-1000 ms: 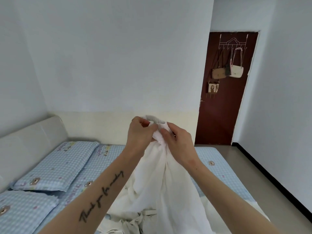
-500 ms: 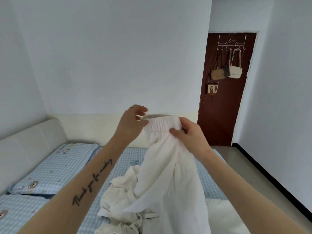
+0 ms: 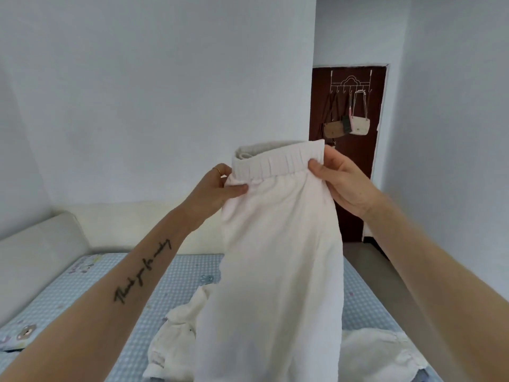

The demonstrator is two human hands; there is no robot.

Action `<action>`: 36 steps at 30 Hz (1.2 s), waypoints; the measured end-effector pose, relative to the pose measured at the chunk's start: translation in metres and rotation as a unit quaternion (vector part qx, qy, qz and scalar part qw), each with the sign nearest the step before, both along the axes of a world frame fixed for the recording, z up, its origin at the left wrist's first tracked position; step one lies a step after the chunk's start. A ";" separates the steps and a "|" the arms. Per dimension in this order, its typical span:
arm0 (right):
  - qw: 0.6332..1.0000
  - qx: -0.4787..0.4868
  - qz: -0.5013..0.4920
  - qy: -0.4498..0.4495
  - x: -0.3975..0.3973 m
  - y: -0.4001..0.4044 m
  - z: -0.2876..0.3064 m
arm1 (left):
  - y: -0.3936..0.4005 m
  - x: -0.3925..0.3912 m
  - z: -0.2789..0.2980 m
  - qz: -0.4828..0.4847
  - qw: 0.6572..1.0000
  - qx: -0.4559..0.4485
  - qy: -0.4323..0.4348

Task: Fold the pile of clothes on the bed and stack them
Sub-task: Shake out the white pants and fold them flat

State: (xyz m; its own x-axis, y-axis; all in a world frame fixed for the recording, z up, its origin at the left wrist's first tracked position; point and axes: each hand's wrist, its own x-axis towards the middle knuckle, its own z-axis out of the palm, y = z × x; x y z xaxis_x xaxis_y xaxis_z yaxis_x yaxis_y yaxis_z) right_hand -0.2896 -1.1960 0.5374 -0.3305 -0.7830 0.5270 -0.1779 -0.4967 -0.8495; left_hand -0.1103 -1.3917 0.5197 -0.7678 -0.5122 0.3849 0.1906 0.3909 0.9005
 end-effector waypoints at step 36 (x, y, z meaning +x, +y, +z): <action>0.957 0.217 -0.168 0.093 0.055 -0.012 -0.199 | 0.068 0.048 0.104 0.186 0.782 -0.452 -0.386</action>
